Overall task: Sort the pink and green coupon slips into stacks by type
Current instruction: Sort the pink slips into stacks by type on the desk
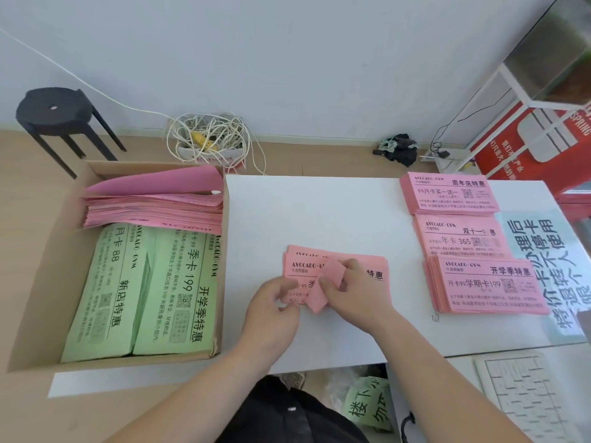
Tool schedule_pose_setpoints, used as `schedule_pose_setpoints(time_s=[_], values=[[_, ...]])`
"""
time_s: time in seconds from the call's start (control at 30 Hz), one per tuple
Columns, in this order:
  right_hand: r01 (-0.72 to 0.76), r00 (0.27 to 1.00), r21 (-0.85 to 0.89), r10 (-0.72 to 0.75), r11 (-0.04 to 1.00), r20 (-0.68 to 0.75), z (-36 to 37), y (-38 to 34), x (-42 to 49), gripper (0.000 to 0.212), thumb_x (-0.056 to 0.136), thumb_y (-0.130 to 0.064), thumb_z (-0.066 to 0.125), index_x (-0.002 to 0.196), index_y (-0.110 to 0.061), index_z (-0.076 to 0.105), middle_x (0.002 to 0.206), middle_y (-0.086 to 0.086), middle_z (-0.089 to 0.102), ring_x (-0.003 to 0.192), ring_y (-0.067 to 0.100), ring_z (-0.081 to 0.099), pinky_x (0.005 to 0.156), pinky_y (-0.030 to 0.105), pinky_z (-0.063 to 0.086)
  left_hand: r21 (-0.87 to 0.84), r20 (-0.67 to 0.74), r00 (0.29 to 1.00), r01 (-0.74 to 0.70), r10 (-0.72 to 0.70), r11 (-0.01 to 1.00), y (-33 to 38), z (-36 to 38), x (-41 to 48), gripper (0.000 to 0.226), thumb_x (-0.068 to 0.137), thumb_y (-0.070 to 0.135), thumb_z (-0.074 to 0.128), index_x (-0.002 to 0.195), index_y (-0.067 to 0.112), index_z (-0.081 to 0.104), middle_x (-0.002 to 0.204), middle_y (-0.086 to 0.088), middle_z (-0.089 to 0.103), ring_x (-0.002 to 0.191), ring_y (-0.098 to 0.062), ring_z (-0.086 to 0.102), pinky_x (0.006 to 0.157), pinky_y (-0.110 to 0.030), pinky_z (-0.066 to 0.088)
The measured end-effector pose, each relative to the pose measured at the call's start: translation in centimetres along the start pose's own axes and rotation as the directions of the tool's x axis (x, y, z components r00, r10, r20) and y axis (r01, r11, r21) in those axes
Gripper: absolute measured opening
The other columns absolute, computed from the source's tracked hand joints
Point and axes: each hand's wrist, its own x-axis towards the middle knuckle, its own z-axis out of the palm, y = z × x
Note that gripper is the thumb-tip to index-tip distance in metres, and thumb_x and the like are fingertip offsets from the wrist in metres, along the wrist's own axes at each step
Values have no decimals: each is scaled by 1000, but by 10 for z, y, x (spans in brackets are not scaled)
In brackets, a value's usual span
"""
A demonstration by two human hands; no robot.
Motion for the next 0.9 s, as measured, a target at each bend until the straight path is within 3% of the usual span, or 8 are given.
schedule_pose_setpoints(time_s=[0.17,0.3,0.47,0.57,0.7,0.77,0.9], values=[[22,1000,31,-22,999,5,-9,-2,-3,31,101,-47,52,122,-26,64,121,-17,52,99,8,60,92,35,50,-194,-28,989,138,-146,971,3,-4,-1,39,91,3,62,117,33,64,108,5,71,98,-10,66,88,-30,54],[43,999,-12,-43,999,20,-14,1,2,35,101,-51,49,117,-27,68,114,-20,51,98,10,61,94,39,51,-217,-102,989,86,-111,972,6,-7,4,33,92,4,64,110,31,67,105,15,72,95,-6,65,74,-21,46],[108,992,-75,-102,991,69,-13,6,3,42,89,-67,58,117,-38,67,110,-25,47,92,0,60,87,32,52,-180,-61,997,40,-51,983,5,-3,0,26,95,12,67,105,35,71,93,3,75,86,-8,67,78,-17,53],[137,987,-77,-129,988,99,-14,7,2,66,73,-85,62,127,-47,63,124,-30,41,110,-3,54,99,28,47,-48,-88,995,32,-36,998,-3,5,2,23,98,13,61,95,31,76,85,4,76,74,-9,67,72,-21,55],[141,987,-124,-130,982,91,-12,9,-1,65,80,-84,54,132,-46,62,133,-27,37,120,4,53,106,32,45,36,-164,986,28,-22,999,-10,9,7,23,96,13,64,88,31,75,79,6,75,74,-12,70,77,-31,60],[118,988,-49,-113,992,101,-12,8,0,59,83,-83,50,126,-46,66,132,-25,39,121,3,53,106,32,45,52,-160,987,-13,21,999,-8,13,6,22,94,12,65,91,32,75,81,9,75,79,-11,71,84,-37,60],[56,984,204,-89,977,156,-21,11,4,41,87,-73,57,107,-42,74,122,-27,49,114,-2,56,102,33,47,156,-48,980,-185,194,970,-3,34,-10,20,96,15,66,101,29,80,87,21,73,85,5,65,82,-17,53]])
